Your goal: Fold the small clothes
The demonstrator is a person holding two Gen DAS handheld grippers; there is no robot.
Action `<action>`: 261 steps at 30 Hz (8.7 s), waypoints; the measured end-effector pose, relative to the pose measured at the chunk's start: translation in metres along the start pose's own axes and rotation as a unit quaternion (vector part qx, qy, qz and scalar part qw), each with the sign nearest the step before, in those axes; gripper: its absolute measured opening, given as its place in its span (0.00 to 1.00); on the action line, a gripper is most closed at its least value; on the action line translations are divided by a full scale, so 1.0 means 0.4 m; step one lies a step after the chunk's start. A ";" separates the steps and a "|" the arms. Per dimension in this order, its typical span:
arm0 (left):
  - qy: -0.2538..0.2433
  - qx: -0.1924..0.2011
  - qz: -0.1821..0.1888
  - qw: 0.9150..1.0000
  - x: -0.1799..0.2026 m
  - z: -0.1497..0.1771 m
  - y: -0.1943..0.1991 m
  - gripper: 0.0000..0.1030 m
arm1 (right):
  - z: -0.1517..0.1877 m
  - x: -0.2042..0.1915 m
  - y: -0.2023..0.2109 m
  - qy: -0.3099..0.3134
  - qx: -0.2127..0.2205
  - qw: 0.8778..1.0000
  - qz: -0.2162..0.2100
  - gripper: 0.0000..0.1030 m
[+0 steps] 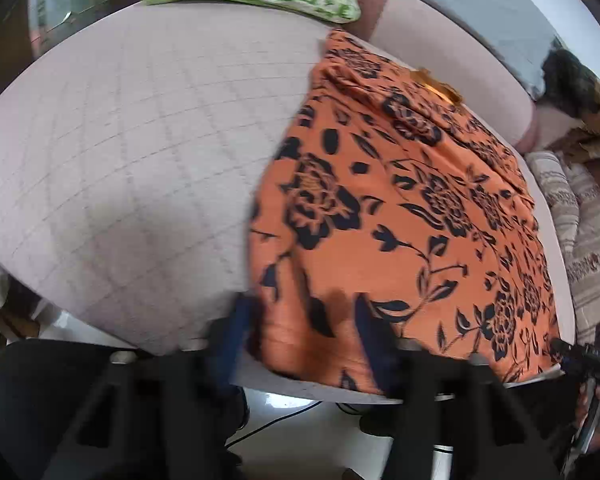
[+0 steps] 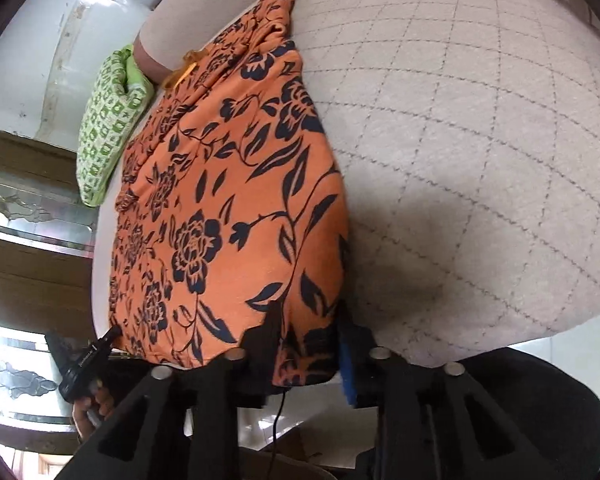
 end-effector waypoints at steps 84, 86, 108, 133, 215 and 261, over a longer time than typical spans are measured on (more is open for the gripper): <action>-0.069 0.088 0.005 0.994 0.234 -0.605 -0.116 0.16 | -0.583 -0.319 -0.109 0.118 0.071 0.990 -0.027 0.20; -0.064 0.094 0.018 0.993 0.221 -0.537 -0.039 0.16 | -0.534 -0.339 -0.052 0.127 0.078 0.988 -0.031 0.20; -0.115 0.033 -0.022 0.992 0.188 -0.465 -0.196 0.39 | -0.387 -0.168 0.007 0.129 0.111 0.985 0.018 0.65; -0.113 0.106 -0.076 0.985 0.206 -0.525 -0.170 0.39 | -0.490 -0.108 -0.062 0.103 0.163 0.973 0.127 0.15; -0.186 0.112 -0.044 0.975 0.435 -0.199 -0.164 0.87 | -0.444 -0.031 -0.090 -0.005 0.080 0.997 0.010 0.24; 0.018 0.036 0.067 0.997 0.101 -0.492 -0.080 0.78 | -0.179 -0.152 -0.031 0.067 0.153 0.986 -0.015 0.83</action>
Point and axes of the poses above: each gripper's, at about its wrist camera, not at the fingertips, and y roughly against the way its jaws point, x to its right, z to its underside, the point moved 1 cm from there along -y, roughly the way its jaws point, and after that the axes turned 3 degrees about -z, right-handed, at the moved point
